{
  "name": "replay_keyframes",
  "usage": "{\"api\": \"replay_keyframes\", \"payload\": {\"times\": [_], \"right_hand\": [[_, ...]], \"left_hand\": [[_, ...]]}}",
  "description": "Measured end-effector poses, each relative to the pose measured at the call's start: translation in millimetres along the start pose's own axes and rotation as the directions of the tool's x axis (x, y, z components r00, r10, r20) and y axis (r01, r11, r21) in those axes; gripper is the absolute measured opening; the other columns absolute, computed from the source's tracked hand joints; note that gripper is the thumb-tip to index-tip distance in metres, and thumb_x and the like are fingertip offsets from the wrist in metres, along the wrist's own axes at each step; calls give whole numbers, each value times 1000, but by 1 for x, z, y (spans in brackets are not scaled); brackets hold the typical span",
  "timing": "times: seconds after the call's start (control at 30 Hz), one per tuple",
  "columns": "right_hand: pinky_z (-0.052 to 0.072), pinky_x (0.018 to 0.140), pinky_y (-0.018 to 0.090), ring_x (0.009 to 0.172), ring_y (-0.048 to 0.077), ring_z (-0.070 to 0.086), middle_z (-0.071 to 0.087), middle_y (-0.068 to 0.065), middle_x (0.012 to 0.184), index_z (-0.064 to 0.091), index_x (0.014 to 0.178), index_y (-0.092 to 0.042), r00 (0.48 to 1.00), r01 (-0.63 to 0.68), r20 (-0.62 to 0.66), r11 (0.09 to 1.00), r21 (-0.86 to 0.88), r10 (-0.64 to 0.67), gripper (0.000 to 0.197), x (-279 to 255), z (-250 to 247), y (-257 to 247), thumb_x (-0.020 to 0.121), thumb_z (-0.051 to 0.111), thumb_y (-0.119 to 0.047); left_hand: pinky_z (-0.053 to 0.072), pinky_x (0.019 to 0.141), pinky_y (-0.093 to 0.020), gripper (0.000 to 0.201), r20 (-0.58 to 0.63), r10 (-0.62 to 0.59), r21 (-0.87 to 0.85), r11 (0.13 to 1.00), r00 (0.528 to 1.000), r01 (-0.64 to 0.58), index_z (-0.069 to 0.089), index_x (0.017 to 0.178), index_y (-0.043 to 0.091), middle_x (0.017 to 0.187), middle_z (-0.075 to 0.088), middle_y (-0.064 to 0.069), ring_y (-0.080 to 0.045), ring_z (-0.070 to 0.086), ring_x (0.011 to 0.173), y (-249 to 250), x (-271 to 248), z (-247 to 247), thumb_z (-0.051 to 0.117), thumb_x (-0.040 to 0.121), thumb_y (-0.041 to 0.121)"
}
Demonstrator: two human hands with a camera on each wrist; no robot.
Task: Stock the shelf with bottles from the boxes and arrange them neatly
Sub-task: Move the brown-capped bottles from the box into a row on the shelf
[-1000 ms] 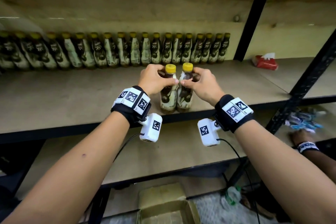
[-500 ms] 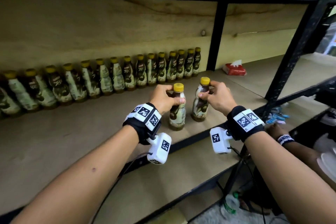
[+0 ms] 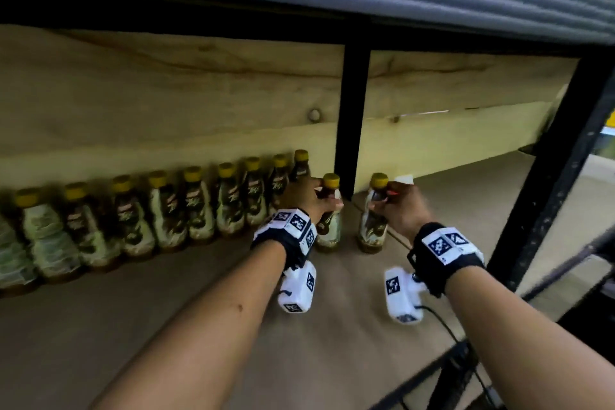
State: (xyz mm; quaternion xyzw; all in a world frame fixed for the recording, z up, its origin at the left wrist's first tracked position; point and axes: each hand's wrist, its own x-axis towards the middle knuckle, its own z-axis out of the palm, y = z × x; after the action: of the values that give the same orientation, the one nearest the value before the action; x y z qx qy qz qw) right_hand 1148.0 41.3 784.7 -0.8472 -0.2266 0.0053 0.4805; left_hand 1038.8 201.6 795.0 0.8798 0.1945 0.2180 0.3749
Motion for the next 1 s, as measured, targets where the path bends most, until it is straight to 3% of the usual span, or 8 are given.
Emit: {"api": "replay_keyframes", "payload": {"times": [0.13,0.23,0.33,0.43,0.5,0.67,0.83,1.0], "right_hand": [[45,61,19,79,18,65,71,3,90,67,107,-22,999,44,14,996,-76,-43,23,47,11,7,84,72,-19],[46,73,25,90,28,66,72,8,97,65,117,-24,997,83,-2,989,-120,-84,32,61,24,2,85,69,-23],[52,79,32,97,34,66,73,13,101,65,123,-24,997,67,-20,993,-101,-69,38,81,38,-6,85,65,-22],[55,83,43,97,37,65,71,15,105,66,121,-22,996,79,-23,994,-69,-81,37,93,46,-17,84,61,-21],[54,86,41,102,36,63,70,14,109,66,122,-22,997,78,-3,994,-73,-79,37,101,52,-21,85,61,-20],[53,90,40,105,33,63,68,12,116,64,125,-21,993,113,30,991,-76,-111,38,123,64,-21,88,67,-28],[52,88,36,107,32,62,68,10,117,59,130,-24,992,118,58,985,-126,-112,43,122,66,-14,89,65,-33],[45,79,32,110,36,59,64,14,120,49,129,-11,987,73,152,989,-130,-53,52,100,52,-7,85,68,-32]], "left_hand": [[53,80,-38,43,-97,-44,257,964,994,68,66,97,18,99,67,-6,-31,64,92,7,71,17,66,74,55],[51,72,-37,43,-127,-60,389,915,990,106,65,92,18,96,66,-8,-34,63,89,1,103,18,63,74,56],[45,64,-32,37,-133,-50,481,870,990,108,60,77,19,81,65,-6,-30,60,74,0,118,10,61,78,55],[41,62,-31,35,-116,-41,490,867,992,93,48,62,18,62,52,-1,-29,56,68,3,116,10,62,85,40],[41,63,-33,37,-140,-3,522,850,990,76,44,58,17,61,49,-2,-31,58,72,5,113,11,58,88,32],[51,81,-42,19,-150,35,553,831,988,55,56,83,18,102,65,-13,-36,61,98,0,117,14,61,88,36],[47,89,-42,26,-127,50,616,787,991,39,62,104,10,114,63,-14,-34,58,109,4,111,17,57,93,34],[48,86,-41,32,-109,90,646,763,990,2,59,113,10,117,62,-14,-35,58,110,25,89,8,56,93,34]]}}
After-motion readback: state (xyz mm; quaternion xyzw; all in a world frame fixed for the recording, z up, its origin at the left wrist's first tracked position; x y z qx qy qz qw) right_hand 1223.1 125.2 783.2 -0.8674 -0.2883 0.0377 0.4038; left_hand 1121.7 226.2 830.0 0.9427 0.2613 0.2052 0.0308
